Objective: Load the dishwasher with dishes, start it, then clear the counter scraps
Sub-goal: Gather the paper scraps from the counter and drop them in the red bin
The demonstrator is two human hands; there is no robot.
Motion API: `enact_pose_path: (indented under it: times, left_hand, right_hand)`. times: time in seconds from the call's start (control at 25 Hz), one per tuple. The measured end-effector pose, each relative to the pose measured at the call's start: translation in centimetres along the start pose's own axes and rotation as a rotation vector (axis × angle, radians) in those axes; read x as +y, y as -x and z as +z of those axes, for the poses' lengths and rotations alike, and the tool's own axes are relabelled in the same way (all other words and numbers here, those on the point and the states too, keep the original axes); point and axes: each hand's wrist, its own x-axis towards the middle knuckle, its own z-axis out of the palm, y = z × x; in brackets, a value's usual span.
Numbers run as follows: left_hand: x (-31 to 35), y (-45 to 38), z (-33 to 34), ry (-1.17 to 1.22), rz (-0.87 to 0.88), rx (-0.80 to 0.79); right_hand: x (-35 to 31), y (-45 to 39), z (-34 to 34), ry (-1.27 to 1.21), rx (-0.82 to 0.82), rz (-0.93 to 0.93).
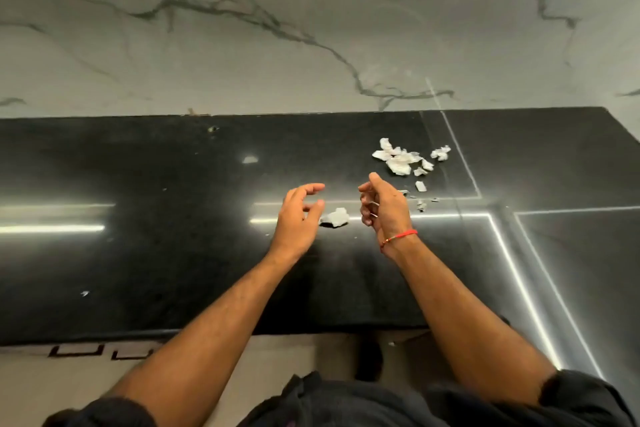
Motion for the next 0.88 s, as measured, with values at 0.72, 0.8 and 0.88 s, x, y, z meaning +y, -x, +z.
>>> enact_pose_path:
  times: [0.72,0.8,0.88]
  left_hand:
    - [0.5,-10.0,15.6,-0.476,-0.009,-0.098]
    - [0.1,-10.2,15.2,-0.525,-0.081,-0.188]
    - [-0.3,-9.8,16.0,-0.678,-0.033,-0.316]
  right_hand:
    - [-2.7,-16.5,-18.5,0.859,0.013,-0.573]
    - [-3.7,-18.8,-21.5,0.906,0.122,-0.585]
    - [-3.5,-20.6,-23.0,1.041,0.088,-0.404]
